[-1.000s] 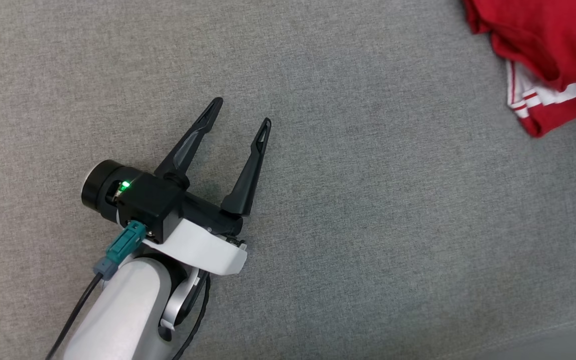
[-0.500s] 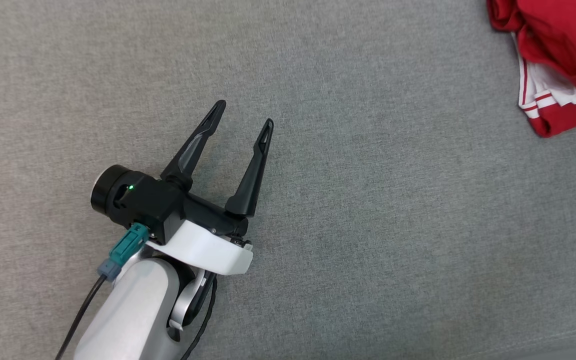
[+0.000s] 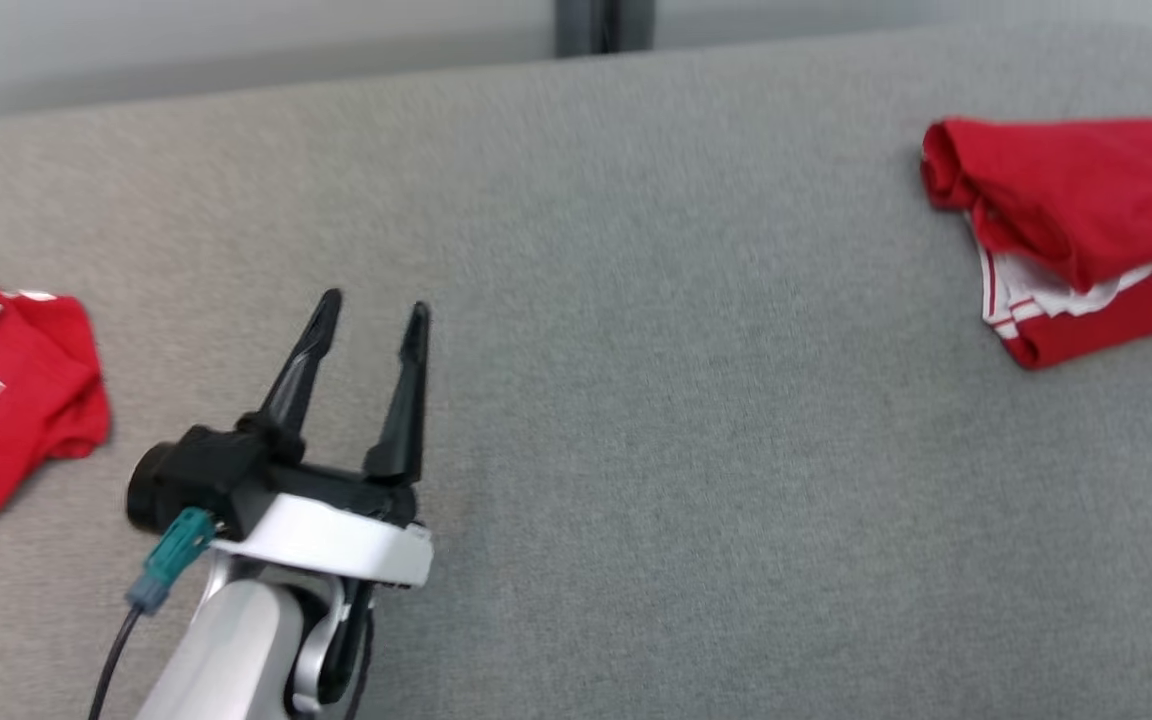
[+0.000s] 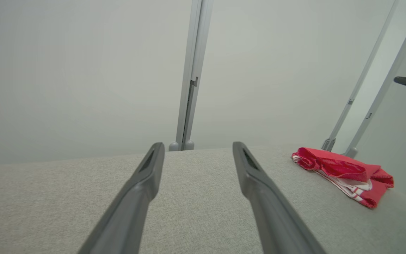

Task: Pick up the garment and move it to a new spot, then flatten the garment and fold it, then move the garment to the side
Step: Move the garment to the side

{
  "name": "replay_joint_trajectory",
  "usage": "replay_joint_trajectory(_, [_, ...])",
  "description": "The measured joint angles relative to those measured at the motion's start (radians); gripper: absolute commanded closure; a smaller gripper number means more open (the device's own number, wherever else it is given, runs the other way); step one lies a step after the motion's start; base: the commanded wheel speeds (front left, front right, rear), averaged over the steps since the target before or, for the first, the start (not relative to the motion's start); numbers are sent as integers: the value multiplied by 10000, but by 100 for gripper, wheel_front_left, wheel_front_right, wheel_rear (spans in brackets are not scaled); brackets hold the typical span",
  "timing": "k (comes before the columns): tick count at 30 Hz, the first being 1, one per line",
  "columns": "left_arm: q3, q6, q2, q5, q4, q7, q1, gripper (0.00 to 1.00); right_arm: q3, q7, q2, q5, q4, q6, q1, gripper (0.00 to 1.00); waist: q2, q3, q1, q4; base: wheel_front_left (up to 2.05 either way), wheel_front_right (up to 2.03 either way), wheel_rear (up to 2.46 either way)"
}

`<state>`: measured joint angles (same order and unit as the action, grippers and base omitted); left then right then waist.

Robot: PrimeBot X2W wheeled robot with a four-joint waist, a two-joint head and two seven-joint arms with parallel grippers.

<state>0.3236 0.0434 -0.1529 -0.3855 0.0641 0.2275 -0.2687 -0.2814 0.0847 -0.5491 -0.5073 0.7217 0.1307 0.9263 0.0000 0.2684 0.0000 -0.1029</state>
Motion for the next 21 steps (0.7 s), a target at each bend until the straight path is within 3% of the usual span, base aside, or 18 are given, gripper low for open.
replay_joint_trajectory(9, [-548,474,-234,-313,36,56,1042,0,1233,-140,309,-100,-2987,0,-3352,0,0,-1518,0,600,0,0,0])
replay_joint_trajectory(14, [-742,763,-253,-405,36,46,1569,0,2339,-376,1099,384,-5056,0,-5791,0,0,-2097,0,1016,0,0,0])
replay_joint_trajectory(16, [-809,811,-272,-477,104,67,1833,0,2874,-418,1737,696,-6217,0,-7179,0,0,-2349,0,1217,0,0,0])
replay_joint_trajectory(21, [-859,855,-278,-514,245,123,2153,0,3317,-359,2474,1032,-7400,0,-8723,0,0,-2606,0,1430,0,0,0])
